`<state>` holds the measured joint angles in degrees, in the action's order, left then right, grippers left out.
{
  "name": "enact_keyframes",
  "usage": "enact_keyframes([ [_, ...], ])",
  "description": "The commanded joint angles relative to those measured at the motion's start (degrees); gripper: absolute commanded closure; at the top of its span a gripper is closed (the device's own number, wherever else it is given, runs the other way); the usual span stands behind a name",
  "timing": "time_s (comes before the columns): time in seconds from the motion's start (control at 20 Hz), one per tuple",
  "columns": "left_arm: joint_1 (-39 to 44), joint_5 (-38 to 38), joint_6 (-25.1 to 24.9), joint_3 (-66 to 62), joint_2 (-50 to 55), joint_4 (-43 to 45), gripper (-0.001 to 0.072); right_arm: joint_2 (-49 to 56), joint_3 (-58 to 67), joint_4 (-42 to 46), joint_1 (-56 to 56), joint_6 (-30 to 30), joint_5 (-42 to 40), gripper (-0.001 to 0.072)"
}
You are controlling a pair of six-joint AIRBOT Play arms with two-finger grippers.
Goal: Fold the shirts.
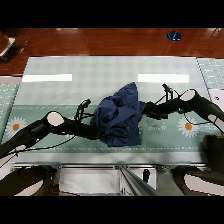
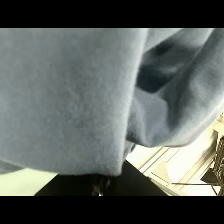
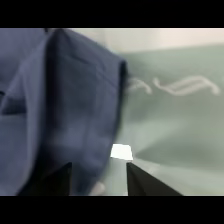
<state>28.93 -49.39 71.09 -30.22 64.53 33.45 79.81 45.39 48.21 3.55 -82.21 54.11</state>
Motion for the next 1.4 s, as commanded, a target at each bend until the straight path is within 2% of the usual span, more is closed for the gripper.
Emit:
enact_keyframes([
  [0.0, -0.11, -0.13, -0.15, -0.07, 0.02, -0.02, 0.0690, 4.68, 4.48, -3.41, 0.61, 1.42, 1.31, 0.0318],
  [0.25, -0.11, -0.13, -0.13, -0.07, 0.02, -0.04, 0.0690, 8.72, 5.68, -4.87, 0.61, 2.16, 3.21, 0.0328],
  [0.4, -0.11, 0.02, -0.13, -0.07, 0.02, -0.04, 0.0690, 9.31, 5.68, -5.95, 0.61, 3.89, 3.30, 0.0467],
  [0.5, -0.11, 0.83, -0.07, -0.07, 0.02, -0.07, 0.0690, 9.31, 5.68, -8.20, 0.61, 7.87, 3.87, 0.0670],
  [0.65, -2.01, -1.97, -0.44, -1.97, -0.35, -0.04, 0.0690, 8.85, 7.89, -8.52, 0.55, 10.56, 7.56, 0.0682],
  [0.75, -6.32, -6.84, -3.41, -6.78, -2.97, -0.02, 0.0690, 5.88, 13.35, -4.55, 0.26, 8.90, 10.05, 0.0682],
  [0.8, -9.18, -8.02, -3.39, -9.97, -5.05, -0.02, 0.0690, 3.48, 17.75, -1.90, -0.11, 7.08, 10.60, 0.0682],
  [1.05, -25.29, -8.74, -0.76, -34.38, -14.84, -0.04, 0.0690, -10.10, 44.78, 8.90, -0.09, 1.79, 9.75, 0.0682],
  [1.2, -29.16, -8.74, -0.50, -51.32, -15.34, -0.02, 0.0690, -16.33, 60.92, 11.65, 0.57, 1.62, 9.94, 0.0682],
  [1.35, -30.88, -9.73, 0.15, -64.65, -15.37, 2.75, 0.0690, -22.32, 71.58, 15.76, 0.55, 1.62, 11.50, 0.0682],
])
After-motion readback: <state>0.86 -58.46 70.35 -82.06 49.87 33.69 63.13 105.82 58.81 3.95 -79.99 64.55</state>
